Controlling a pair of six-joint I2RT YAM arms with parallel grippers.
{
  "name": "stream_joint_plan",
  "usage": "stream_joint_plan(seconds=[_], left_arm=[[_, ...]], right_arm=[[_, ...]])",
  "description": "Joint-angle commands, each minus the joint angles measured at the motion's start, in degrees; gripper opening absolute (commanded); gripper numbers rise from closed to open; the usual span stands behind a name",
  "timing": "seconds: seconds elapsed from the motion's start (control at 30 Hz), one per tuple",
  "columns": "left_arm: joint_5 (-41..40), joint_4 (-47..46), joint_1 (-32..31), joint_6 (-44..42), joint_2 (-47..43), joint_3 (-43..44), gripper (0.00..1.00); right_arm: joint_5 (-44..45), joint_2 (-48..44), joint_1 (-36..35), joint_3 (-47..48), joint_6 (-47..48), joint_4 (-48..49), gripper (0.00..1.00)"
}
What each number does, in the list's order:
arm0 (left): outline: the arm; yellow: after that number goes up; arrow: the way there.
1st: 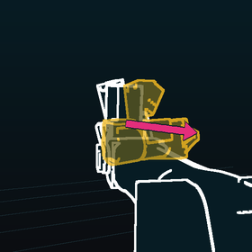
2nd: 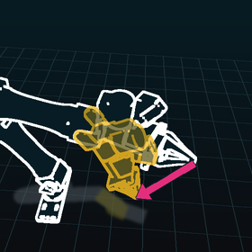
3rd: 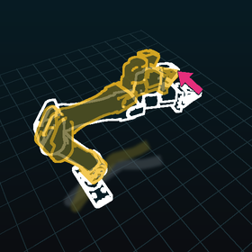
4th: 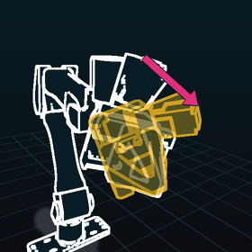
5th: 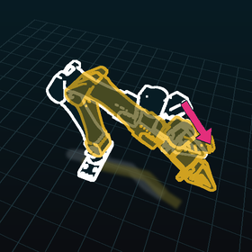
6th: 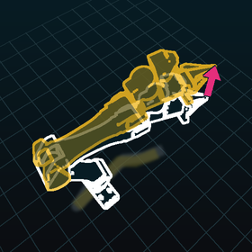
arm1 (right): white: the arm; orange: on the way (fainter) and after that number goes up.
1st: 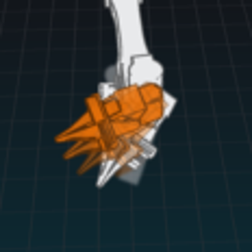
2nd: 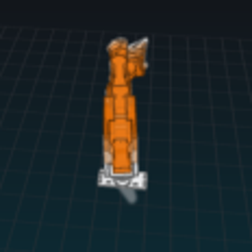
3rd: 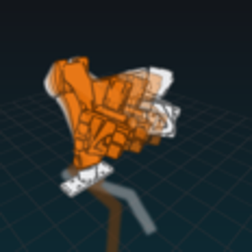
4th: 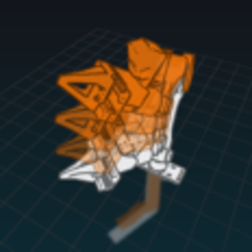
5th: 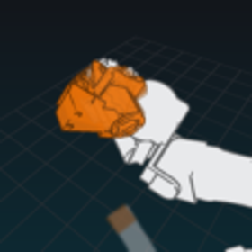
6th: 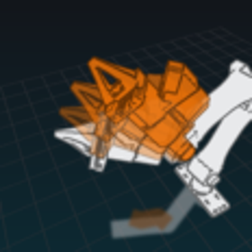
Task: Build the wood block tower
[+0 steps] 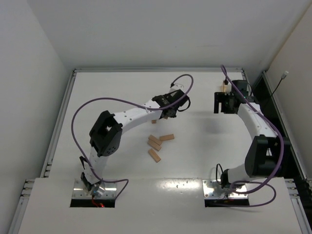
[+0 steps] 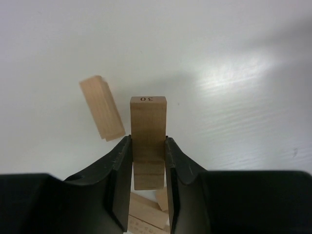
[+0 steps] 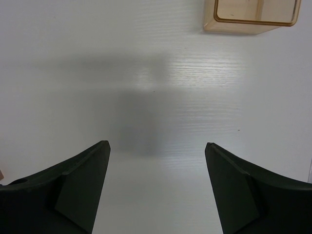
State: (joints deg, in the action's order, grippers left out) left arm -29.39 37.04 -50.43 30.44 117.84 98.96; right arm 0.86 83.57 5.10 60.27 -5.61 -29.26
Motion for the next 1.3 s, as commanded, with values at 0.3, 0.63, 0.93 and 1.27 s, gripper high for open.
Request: stream_joint_plan(seconds=[0.3, 0.63, 0.93, 1.27], left_arm=[[-4.90, 4.62, 9.46, 11.84, -0.87, 4.23, 0.00], [0.73, 4.62, 11.94, 12.37, 1.42, 4.23, 0.00], [4.77, 3.57, 12.99, 12.98, 2.57, 3.08, 0.00], [6.80, 2.51, 13.52, 12.98, 3.18, 1.24, 0.00]], right_arm=[[-3.06, 2.04, -0.79, 3.98, -1.60, -0.19, 0.76], [-2.54, 2.65, -1.32, 4.50, -1.60, -0.19, 0.76], [-2.53, 3.18, -1.85, 4.50, -1.07, -0.19, 0.76], [-2.53, 3.71, -1.85, 4.50, -1.07, -0.19, 0.76]])
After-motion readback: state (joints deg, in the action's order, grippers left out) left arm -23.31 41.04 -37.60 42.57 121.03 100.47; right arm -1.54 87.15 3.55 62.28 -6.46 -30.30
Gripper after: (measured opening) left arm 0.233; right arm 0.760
